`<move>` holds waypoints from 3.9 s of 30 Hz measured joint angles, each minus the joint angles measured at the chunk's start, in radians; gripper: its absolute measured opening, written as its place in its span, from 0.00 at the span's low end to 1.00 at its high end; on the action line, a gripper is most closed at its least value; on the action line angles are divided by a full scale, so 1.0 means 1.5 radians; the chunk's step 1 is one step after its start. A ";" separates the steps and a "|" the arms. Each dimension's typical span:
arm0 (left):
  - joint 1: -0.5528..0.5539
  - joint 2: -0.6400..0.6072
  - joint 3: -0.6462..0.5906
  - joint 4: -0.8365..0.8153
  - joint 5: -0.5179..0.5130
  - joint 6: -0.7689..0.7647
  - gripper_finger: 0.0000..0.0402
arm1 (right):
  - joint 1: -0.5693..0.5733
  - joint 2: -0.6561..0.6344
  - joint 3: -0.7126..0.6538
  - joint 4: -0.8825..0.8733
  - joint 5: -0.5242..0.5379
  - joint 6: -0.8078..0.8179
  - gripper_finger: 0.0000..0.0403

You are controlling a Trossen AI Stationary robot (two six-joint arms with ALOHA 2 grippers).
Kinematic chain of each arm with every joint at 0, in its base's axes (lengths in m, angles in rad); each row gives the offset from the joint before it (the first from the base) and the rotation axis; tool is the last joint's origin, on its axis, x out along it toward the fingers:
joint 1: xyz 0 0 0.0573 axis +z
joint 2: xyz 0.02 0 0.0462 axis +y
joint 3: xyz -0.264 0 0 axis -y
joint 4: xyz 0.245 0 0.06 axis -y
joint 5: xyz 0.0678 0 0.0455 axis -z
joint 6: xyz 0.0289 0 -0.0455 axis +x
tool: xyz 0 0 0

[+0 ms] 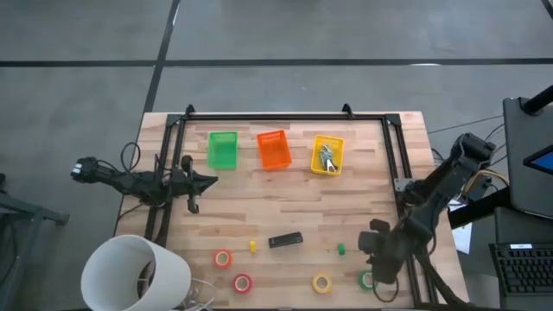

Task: Pick and place Stapler, Stapler remover, tape
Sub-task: Put the green tape into the orange bin

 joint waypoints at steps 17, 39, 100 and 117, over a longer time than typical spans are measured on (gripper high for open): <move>0.000 0.000 0.000 0.000 0.000 0.000 0.02 | 0.052 0.181 0.073 0.006 -0.073 0.067 0.27; 0.000 0.002 0.000 -0.001 0.000 0.000 0.02 | 0.053 0.242 0.066 -0.010 0.005 -0.007 0.11; 0.008 0.551 0.244 0.515 0.202 -0.014 0.02 | -0.138 0.039 0.054 0.111 0.612 -0.494 0.11; 0.005 0.997 0.534 0.577 0.304 -0.005 0.43 | -0.140 0.010 0.054 0.233 0.647 -0.723 0.10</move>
